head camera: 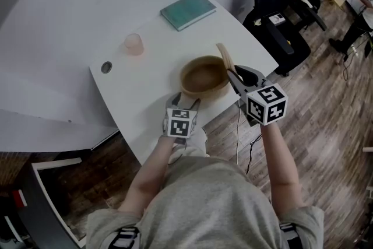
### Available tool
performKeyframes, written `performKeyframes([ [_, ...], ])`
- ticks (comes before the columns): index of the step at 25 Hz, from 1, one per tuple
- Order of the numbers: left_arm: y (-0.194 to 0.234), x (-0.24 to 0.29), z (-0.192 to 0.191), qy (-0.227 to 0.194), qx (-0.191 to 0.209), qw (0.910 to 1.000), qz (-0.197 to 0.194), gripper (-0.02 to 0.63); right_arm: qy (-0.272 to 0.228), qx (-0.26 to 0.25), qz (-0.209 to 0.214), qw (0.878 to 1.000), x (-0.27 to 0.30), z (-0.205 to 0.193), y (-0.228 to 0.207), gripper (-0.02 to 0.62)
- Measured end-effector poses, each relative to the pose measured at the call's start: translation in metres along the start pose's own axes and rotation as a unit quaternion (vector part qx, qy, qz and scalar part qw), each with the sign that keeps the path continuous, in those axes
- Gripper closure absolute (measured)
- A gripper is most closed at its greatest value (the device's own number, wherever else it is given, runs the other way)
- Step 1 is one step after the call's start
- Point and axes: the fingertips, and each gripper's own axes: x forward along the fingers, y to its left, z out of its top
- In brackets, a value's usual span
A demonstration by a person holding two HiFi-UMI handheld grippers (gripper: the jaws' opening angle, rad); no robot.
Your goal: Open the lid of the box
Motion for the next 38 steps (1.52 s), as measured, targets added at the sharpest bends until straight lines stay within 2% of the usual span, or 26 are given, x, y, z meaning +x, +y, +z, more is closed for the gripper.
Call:
performKeyframes([
  [7, -0.007, -0.027, 0.007, -0.027, -0.012, 0.9996, 0.005, 0.307, -0.017, 0.02, -0.01, 1.0, -0.027, -0.002, 0.01, 0.508],
  [11, -0.008, -0.043, 0.008, -0.043, -0.019, 0.9987, 0.021, 0.373, -0.027, 0.035, -0.012, 0.999, -0.043, -0.005, 0.02, 0.508],
  [18, -0.016, -0.076, 0.012, -0.072, -0.027, 0.9965, 0.033, 0.427, -0.043, 0.05, -0.016, 0.998, -0.069, -0.01, 0.039, 0.508],
  [27, -0.031, -0.125, 0.015, -0.114, -0.047, 0.9914, 0.044, 0.533, -0.061, 0.058, -0.023, 0.996, -0.108, -0.021, 0.072, 0.508],
  [33, -0.042, -0.152, 0.013, -0.131, -0.055, 0.9889, 0.041, 0.569, -0.074, 0.071, -0.026, 0.994, -0.132, -0.031, 0.09, 0.508],
  [38, -0.051, -0.173, 0.009, -0.142, -0.059, 0.9878, 0.023, 0.58, -0.082, 0.085, -0.034, 0.992, -0.146, -0.043, 0.106, 0.508],
])
